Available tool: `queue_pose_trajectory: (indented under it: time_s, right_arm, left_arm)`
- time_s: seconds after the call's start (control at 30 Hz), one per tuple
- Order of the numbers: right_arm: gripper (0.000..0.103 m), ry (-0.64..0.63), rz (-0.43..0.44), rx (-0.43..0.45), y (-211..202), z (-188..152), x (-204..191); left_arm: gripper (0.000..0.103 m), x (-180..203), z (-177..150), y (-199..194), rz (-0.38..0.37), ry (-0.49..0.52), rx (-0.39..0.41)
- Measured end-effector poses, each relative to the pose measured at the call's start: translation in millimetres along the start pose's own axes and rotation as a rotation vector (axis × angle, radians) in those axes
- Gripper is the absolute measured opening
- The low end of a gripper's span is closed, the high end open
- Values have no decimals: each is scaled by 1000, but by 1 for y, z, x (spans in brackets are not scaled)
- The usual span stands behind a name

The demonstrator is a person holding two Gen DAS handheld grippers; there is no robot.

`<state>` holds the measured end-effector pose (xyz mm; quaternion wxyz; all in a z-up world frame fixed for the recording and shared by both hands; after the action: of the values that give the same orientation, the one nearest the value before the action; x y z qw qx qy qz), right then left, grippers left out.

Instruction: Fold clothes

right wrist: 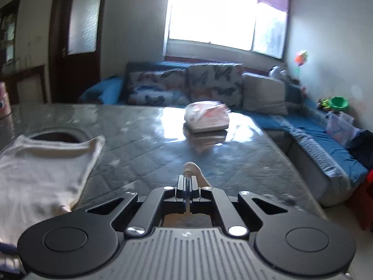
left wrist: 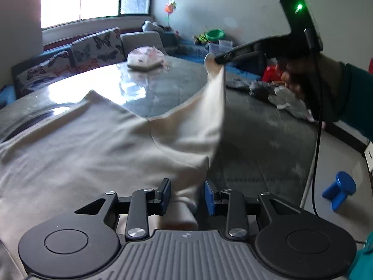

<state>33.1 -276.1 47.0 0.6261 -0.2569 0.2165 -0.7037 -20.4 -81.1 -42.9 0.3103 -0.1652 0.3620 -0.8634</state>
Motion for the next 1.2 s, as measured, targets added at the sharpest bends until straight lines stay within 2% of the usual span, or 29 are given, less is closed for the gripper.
queue_pose_trajectory:
  time_s: [0.17, 0.23, 0.33, 0.5, 0.6, 0.67, 0.8, 1.0, 1.13, 1.2]
  right_arm:
    - [3, 84, -90, -134, 26, -34, 32]
    - [3, 94, -125, -135, 26, -39, 38]
    - [6, 102, -80, -98, 19, -35, 36]
    - [8, 62, 57, -107, 33, -28, 16]
    - [9, 70, 95, -148, 53, -28, 12]
    - [12, 74, 85, -151, 59, -29, 13]
    - [13, 81, 65, -148, 70, -24, 18]
    - [14, 46, 23, -139, 83, -13, 25]
    - [21, 33, 34, -115, 68, -13, 21]
    - [32, 23, 56, -103, 56, -17, 17]
  left_arm:
    - [41, 7, -3, -3, -10, 43, -8]
    - [41, 8, -1, -7, -9, 51, -9]
    - [41, 5, 8, -8, -5, 58, 6]
    - [41, 10, 21, -1, -31, 68, 20]
    - [41, 16, 21, 7, -49, 77, 0]
    - [41, 17, 19, 11, -61, 77, -12]
    - [48, 21, 16, 12, -76, 89, -14]
    - [50, 25, 13, 11, -93, 90, -7]
    - [50, 21, 14, 9, -91, 73, 1]
    - [50, 19, 16, 7, -88, 61, 8]
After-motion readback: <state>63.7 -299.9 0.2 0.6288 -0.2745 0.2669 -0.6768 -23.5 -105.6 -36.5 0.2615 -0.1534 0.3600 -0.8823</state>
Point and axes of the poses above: each gripper's, at about its wrist camera, not at the fingertips, and y roughly the way its jaws point, x to its right, z to its top, the point moved 3 cm from there along y, roughly the way its jaws point, and after that the axes turned 8 degrees about -x, right-handed, at the moved point
